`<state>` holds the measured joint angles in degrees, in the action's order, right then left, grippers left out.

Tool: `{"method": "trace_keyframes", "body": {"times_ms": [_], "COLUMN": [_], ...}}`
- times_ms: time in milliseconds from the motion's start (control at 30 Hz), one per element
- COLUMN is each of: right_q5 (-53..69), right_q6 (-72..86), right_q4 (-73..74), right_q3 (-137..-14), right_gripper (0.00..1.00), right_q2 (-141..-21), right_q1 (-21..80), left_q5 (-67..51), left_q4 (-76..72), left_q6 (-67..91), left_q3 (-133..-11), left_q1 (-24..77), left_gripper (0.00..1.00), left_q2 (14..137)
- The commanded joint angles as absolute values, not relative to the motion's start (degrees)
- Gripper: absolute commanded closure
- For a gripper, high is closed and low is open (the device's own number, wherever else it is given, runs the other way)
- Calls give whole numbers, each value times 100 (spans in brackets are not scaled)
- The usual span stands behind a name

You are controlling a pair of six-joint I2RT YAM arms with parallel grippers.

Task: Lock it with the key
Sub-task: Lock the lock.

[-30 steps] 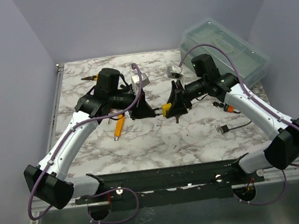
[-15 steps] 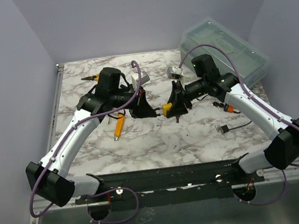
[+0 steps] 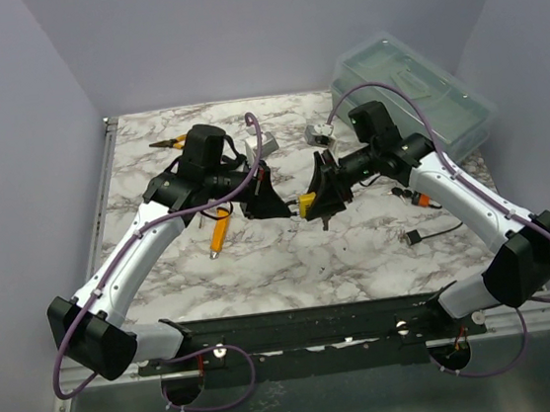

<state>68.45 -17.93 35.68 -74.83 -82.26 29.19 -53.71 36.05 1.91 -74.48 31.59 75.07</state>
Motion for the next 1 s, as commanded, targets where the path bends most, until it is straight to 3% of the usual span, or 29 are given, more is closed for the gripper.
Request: {"method": "trace_keyframes", "body": {"times_ms": [0, 967], "right_q5": [7607, 7470], "right_q6": [-1416, -1163], "right_q4": [2660, 2189], "right_q3": [-7830, -8110], "right_gripper": [100, 100], "right_q2": [-8347, -8682], "right_q1": [3268, 3668], "left_q5": [-5541, -5402], "left_q4": [2588, 1570], "left_q6": [144, 871], "left_q3": [-7523, -7422], "left_q1": [3552, 3830], "left_gripper": [100, 100], "left_q2": [7608, 7962]}}
